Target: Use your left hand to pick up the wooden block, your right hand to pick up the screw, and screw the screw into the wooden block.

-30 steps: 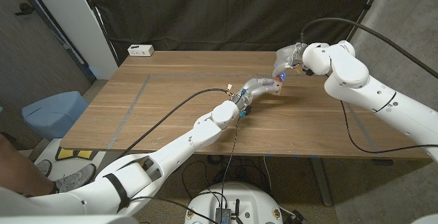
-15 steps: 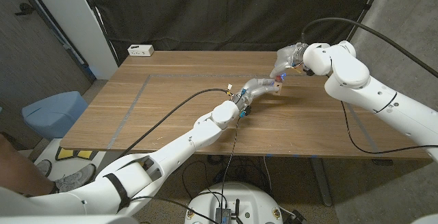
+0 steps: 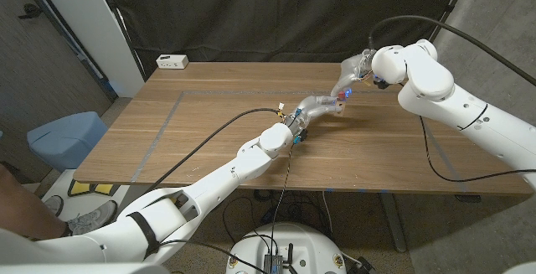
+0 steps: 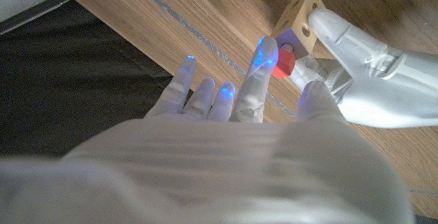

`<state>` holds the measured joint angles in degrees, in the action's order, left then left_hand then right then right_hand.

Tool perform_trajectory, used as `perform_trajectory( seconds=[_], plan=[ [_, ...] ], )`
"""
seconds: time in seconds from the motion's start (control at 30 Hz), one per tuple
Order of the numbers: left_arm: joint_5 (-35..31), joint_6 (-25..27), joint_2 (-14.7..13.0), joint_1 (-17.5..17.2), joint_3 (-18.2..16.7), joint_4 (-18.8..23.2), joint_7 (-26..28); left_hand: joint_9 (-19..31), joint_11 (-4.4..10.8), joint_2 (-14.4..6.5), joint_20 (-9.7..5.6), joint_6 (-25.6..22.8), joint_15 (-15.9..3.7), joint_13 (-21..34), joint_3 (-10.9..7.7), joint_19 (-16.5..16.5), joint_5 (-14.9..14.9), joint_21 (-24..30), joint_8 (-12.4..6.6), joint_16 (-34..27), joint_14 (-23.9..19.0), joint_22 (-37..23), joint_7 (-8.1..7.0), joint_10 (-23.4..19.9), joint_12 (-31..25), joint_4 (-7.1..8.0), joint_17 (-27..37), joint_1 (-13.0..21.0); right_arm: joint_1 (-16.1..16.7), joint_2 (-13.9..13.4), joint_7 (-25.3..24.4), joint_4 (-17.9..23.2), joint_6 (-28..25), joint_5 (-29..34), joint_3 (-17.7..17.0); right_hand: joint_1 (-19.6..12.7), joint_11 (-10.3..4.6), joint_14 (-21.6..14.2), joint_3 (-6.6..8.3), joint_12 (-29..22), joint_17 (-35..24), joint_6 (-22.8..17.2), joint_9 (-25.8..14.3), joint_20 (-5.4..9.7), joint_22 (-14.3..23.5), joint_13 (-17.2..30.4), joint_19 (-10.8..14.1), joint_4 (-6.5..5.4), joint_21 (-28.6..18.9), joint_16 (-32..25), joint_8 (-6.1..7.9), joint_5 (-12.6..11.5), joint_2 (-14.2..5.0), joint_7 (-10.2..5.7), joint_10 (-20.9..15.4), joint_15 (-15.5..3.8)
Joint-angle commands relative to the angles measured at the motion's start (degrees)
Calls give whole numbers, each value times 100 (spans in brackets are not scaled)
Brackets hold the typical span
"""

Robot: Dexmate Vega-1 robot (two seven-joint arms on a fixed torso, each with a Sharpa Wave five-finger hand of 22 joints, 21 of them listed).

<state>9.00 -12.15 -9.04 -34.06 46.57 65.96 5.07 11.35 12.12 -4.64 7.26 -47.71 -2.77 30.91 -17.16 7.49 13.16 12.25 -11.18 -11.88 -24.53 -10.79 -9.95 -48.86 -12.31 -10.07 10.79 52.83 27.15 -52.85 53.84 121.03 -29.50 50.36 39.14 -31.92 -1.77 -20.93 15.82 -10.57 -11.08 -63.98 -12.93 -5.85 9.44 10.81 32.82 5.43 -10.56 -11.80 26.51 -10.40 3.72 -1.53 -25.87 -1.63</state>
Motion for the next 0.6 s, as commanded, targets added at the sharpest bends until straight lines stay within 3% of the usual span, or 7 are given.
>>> perform_trajectory(
  seconds=[0.03, 0.1, 0.17, 0.6],
  plan=[
    [12, -12, 2, 21, 9, -28, -44, 28, 27, -50, 4, -54, -270, 9, -178, 4, 38, 37, -40, -15, -30, -27, 17, -16, -27, 144, 10, -31, -198, 37, 670, -9, -58, 216, 115, 38, 174, 88, -39, 3, -17, 324, -105, -68, 30, 29, -103, 22, 12, 35, -78, -36, -18, -5, 62, 79],
    [14, -11, 3, 22, 9, -31, -46, 28, 26, -55, 9, -45, -266, 9, -178, 3, 38, 37, -36, -14, -27, -27, 17, -15, -26, 150, 12, -38, -210, 49, 732, -15, -61, 243, 118, 37, 294, 130, -42, 17, -18, 515, -149, -101, 30, 35, -125, 40, 8, 40, -119, -37, -27, 34, 153, 130],
    [20, -12, 5, 22, 8, -33, -52, 28, 26, -53, 7, -44, -269, 9, -180, 3, 38, 37, -36, -14, -28, -27, 23, -13, -26, 147, 11, -37, -231, 68, 809, -31, -65, 263, 125, 37, 313, 166, -47, 5, -18, 845, -204, -135, 29, 46, -168, 63, 9, 40, -204, -38, -38, 81, 213, 169],
    [13, 4, 1, 18, 10, -26, -44, 27, 25, -46, 2, -38, -267, 8, -188, 2, 39, 37, -34, -12, -29, -27, 26, -17, -29, 140, 8, -41, -165, 67, 775, -39, 6, 180, 9, -120, 473, 443, -5, 37, 5, 1818, -343, -316, 26, 75, -253, 209, 0, 92, -475, -59, -72, 206, 692, 394]
  ],
)
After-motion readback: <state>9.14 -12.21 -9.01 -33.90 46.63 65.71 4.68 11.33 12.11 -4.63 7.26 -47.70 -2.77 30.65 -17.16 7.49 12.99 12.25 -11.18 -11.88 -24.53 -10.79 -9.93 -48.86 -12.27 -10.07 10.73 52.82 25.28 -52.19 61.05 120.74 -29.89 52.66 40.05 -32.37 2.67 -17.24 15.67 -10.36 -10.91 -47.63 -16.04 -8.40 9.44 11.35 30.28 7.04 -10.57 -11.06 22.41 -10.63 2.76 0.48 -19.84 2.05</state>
